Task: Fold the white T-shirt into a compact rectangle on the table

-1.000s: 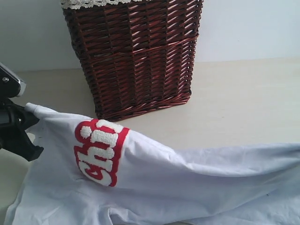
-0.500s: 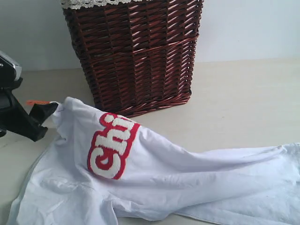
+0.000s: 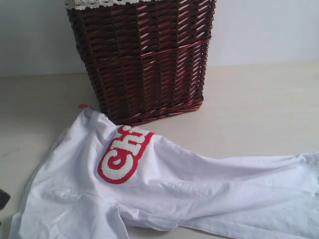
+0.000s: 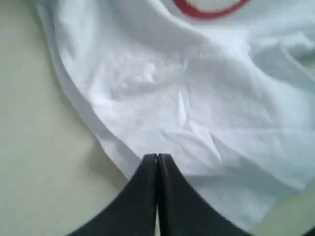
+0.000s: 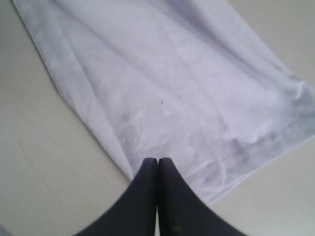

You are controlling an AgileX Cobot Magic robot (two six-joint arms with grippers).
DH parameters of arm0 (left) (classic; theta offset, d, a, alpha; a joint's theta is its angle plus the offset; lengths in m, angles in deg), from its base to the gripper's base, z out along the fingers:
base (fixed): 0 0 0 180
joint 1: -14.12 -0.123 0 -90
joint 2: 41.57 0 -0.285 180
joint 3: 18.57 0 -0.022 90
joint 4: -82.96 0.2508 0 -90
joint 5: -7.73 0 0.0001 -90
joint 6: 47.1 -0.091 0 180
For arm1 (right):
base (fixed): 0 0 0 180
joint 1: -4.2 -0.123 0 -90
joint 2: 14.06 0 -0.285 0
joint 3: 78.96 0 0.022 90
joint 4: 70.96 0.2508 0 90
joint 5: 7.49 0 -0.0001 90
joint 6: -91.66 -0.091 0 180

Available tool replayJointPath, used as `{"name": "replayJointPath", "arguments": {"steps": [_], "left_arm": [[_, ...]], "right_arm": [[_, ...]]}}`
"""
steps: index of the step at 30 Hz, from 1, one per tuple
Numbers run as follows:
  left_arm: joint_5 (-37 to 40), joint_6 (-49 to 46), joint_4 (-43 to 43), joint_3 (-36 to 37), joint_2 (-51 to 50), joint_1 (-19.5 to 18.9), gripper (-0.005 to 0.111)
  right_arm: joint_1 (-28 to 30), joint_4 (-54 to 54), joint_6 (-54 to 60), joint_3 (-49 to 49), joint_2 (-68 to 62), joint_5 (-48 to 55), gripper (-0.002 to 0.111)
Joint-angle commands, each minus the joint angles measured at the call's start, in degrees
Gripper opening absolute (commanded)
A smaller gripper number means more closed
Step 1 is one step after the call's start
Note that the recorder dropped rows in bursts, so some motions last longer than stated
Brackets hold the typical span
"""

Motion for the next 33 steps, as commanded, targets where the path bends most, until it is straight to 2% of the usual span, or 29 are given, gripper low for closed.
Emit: {"name": "replayJointPath", "arguments": {"steps": [1, 3, 4, 5, 8, 10, 14, 16, 20, 22, 26, 29, 31, 33], "left_arm": [[-3.1, -1.8, -0.2, -1.4, 0.2, -4.3, 0.000], [-11.3, -0.8, -1.4, -2.1, 3.5, -9.2, 0.000], [-19.4, 0.6, -5.4, -1.8, 7.0, -14.1, 0.000], [-21.8, 1.1, -8.4, -1.7, 9.1, -16.8, 0.000], [-23.5, 2.8, -15.7, -1.3, 14.1, -23.4, 0.000], [-21.8, 2.8, -17.8, 0.0, 16.6, -25.6, 0.000], [-15.2, 2.7, -17.7, 4.2, 19.3, -26.2, 0.000], [-13.2, 2.7, -17.8, 7.1, 19.8, -26.2, 0.000], [-13.6, 2.7, -17.5, 11.8, 19.9, -26.2, 0.000], [-14.7, 2.7, -17.5, 12.5, 19.9, -26.2, 0.000], [-15.3, 2.6, -17.5, 12.5, 19.9, -26.2, 0.000], [-15.3, 2.6, -17.5, 12.5, 19.9, -26.2, 0.000], [-15.3, 2.6, -17.5, 12.5, 19.9, -26.2, 0.000], [-15.3, 2.6, -17.5, 12.5, 19.9, -26.2, 0.000]], "right_arm": [[0.2, -2.1, 0.5, 1.2, 0.3, -1.9, 0.000], [0.2, 0.7, 0.0, 1.6, 3.6, -7.8, 0.000], [0.2, 5.6, -4.2, 1.6, 7.3, -13.6, 0.000], [0.2, 9.2, -8.0, 1.6, 9.7, -16.4, 0.000], [0.4, 17.1, -20.3, 1.6, 16.2, -18.8, 0.000], [0.4, 18.0, -26.8, 1.6, 20.2, -18.3, 0.003], [0.4, 15.3, -32.4, 1.6, 25.3, -16.9, 0.015], [0.4, 11.9, -32.4, 1.6, 27.7, -16.7, 0.025], [0.4, 8.3, -32.4, 0.6, 30.6, -16.1, 0.048], [0.4, 8.1, -32.4, 0.6, 31.5, -15.8, 0.054], [1.4, 10.6, -33.0, 0.6, 33.2, -15.6, 0.055], [5.9, 9.1, -32.4, 0.6, 35.4, -12.7, 0.051], [10.6, 9.1, -32.8, 0.6, 37.8, -8.5, 0.039], [14.4, 9.3, -38.6, 0.5, 40.2, -5.5, 0.025]]}}
